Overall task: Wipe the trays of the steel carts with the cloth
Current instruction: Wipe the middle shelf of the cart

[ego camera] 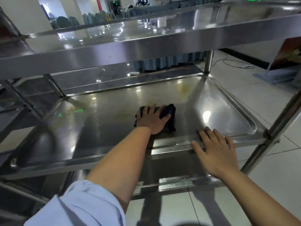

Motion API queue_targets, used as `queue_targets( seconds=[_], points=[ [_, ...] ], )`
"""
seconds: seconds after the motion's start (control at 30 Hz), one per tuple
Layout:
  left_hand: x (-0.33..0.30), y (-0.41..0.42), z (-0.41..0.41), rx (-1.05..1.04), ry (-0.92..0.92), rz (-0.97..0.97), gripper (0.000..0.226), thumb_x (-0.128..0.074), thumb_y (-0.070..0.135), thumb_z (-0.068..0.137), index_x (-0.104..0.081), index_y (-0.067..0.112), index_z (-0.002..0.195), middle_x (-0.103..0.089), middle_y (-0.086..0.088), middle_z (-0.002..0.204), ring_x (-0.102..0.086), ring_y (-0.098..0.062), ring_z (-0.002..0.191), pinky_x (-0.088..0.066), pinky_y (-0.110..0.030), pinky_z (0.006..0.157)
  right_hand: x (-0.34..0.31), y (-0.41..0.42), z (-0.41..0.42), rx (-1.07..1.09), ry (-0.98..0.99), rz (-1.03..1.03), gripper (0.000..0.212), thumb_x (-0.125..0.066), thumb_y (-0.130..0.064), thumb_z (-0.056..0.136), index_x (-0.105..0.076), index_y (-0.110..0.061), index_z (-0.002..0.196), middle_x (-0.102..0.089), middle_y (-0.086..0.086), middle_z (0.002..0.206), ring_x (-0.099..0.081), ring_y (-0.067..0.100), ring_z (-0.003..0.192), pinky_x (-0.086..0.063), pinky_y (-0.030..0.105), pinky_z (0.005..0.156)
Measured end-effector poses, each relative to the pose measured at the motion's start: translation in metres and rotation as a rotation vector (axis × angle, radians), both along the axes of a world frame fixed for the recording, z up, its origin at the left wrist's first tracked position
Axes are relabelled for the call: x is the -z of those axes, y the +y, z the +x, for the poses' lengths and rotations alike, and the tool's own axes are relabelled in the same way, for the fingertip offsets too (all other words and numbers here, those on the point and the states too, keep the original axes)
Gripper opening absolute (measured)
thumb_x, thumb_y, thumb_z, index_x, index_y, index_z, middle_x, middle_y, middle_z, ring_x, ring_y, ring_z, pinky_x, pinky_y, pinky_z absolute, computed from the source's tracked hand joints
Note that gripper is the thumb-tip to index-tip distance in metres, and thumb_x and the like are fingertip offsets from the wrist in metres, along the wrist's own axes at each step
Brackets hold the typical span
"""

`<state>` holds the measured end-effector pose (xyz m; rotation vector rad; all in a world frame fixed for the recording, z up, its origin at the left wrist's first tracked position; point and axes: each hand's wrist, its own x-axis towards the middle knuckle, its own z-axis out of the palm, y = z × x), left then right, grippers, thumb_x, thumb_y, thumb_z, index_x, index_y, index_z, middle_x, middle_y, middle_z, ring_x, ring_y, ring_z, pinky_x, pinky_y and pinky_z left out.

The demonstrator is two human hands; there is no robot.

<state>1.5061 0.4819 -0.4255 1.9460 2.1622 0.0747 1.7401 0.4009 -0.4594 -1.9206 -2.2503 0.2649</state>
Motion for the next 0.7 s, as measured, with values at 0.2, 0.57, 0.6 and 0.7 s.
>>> queue_targets(
  seconds=[0.2,0.57,0.6,0.7],
  points=[
    [0.002,-0.043,-0.13,-0.265,0.057,-0.051,0.065,-0.024,0.068,0.097,-0.004,0.046,0.156,0.003,0.007,0.167,0.004,-0.028,0.153,0.003,-0.053,0.121,-0.006,-0.002,0.0,-0.01,0.008,-0.029,0.082,0.002,-0.068,0.085,-0.016,-0.036,0.158,-0.007,-0.01,0.168,-0.001,0.012,0.154,0.001,0.04,0.123],
    [0.014,-0.109,-0.164,-0.472,0.125,0.003,0.063,-0.016,0.067,0.097,-0.005,0.046,0.155,-0.001,0.007,0.167,0.003,-0.021,0.153,0.003,-0.05,0.122,-0.014,-0.004,-0.015,0.057,-0.02,-0.044,0.055,-0.022,-0.048,0.102,-0.028,-0.032,0.154,-0.018,-0.003,0.165,-0.01,0.02,0.152,-0.005,0.048,0.122],
    [0.014,-0.111,-0.157,-0.464,0.127,0.009,0.063,-0.016,0.067,0.097,-0.005,0.046,0.155,-0.002,0.007,0.167,0.003,-0.021,0.153,0.004,-0.05,0.121,-0.016,-0.005,-0.02,0.075,-0.03,-0.036,0.053,-0.024,-0.045,0.102,-0.031,-0.03,0.152,-0.024,-0.001,0.163,-0.014,0.022,0.151,-0.008,0.052,0.121],
    [0.014,-0.116,-0.134,-0.424,0.112,0.022,0.061,-0.018,0.066,0.098,-0.006,0.047,0.155,-0.001,0.007,0.167,0.003,-0.022,0.153,0.004,-0.051,0.121,-0.019,-0.014,-0.04,0.042,-0.009,-0.023,0.052,-0.03,-0.044,0.1,-0.035,-0.032,0.15,-0.033,0.001,0.159,-0.015,0.024,0.151,-0.011,0.057,0.119]
  ],
)
